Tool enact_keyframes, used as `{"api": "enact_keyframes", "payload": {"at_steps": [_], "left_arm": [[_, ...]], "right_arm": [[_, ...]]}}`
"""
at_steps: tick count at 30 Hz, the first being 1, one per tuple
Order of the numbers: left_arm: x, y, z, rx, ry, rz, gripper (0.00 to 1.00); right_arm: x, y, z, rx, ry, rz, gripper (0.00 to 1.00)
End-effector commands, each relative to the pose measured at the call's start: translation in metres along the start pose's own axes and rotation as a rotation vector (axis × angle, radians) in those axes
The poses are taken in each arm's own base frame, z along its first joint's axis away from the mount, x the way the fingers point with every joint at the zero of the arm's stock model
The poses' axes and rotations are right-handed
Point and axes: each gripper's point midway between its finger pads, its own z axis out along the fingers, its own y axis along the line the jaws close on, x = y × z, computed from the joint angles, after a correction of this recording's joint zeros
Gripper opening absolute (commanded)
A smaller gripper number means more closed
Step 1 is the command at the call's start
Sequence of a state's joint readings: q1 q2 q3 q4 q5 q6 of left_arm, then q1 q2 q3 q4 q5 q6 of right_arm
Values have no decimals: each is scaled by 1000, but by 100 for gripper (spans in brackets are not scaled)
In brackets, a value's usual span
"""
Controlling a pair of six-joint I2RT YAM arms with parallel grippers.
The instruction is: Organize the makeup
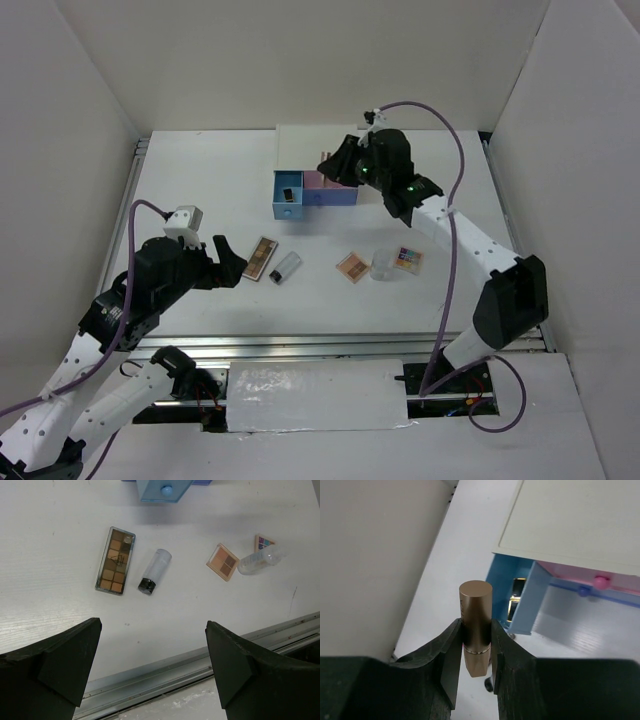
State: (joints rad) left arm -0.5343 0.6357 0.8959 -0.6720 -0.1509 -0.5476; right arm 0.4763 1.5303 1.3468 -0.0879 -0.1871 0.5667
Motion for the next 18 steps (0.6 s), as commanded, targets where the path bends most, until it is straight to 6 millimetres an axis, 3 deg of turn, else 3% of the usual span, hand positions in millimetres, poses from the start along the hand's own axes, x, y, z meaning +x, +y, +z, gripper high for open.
{"api": "enact_keyframes", "payload": {"at_steps": [1, 6, 8, 11, 18], "left_arm": [[-9, -2, 2, 9, -37, 8, 99], [-8, -3, 2, 15, -36, 11, 99], [-8, -3, 2, 16, -31, 12, 99], [-8, -4, 1, 21, -38, 11, 99], [-10, -5, 0, 31, -43, 13, 99]], "right_arm": [[1, 35, 37, -125, -10, 104, 24], [12, 49, 74, -65, 69, 129, 24], [28, 39, 91, -29, 109, 134, 24], [32, 34, 100, 2, 107, 132, 28], [43, 25, 104, 32, 137, 116, 50]]}}
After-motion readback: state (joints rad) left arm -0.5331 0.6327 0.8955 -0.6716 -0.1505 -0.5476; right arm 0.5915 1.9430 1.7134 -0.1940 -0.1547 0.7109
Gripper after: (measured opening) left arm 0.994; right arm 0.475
